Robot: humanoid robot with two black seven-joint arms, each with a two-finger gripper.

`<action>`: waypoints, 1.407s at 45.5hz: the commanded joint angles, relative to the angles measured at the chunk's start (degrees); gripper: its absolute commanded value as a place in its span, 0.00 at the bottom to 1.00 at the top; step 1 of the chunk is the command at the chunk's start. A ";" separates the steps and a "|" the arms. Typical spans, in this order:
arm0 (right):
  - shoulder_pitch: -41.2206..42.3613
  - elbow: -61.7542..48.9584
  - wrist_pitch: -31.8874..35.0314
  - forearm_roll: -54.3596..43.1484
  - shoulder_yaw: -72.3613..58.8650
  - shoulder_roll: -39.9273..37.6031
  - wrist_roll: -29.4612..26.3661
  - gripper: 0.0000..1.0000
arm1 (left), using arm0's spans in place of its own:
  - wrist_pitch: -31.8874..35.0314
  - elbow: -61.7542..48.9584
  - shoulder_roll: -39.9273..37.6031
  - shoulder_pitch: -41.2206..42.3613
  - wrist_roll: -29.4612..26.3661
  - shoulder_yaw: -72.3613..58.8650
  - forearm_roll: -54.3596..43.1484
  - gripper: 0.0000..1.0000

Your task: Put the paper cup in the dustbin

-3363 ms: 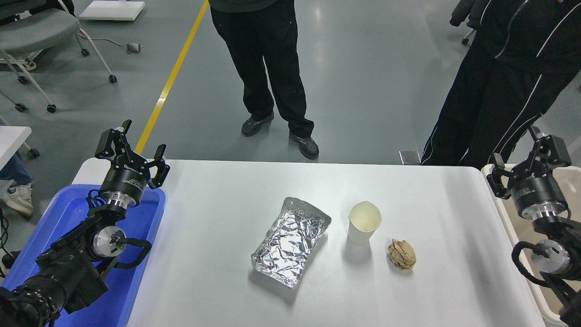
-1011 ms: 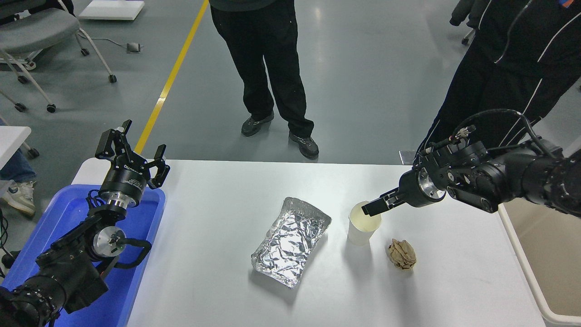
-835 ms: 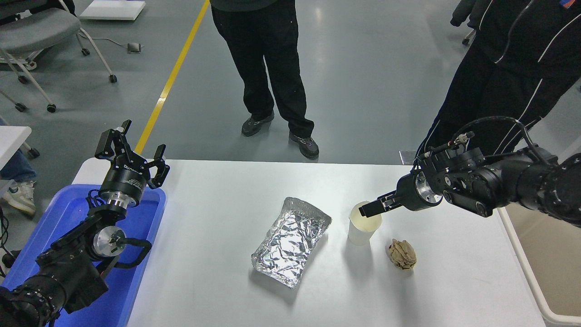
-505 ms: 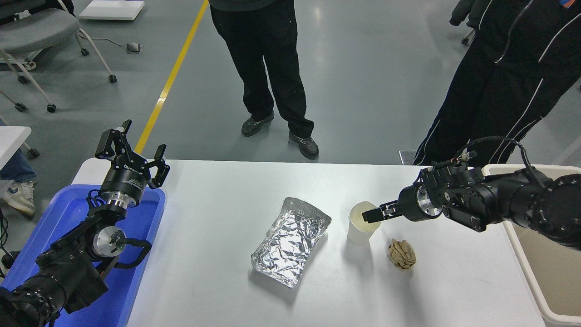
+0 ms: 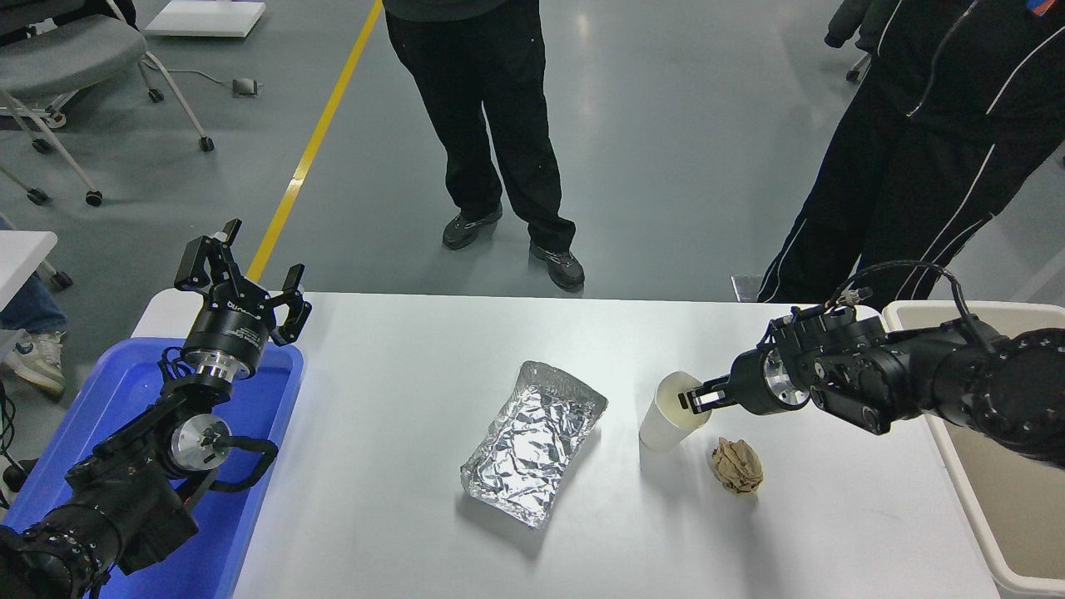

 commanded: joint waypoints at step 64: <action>19.70 14.16 12.61 0.70 21.97 -33.15 4.94 0.00 | 0.00 0.00 0.00 0.00 0.00 0.00 0.00 1.00</action>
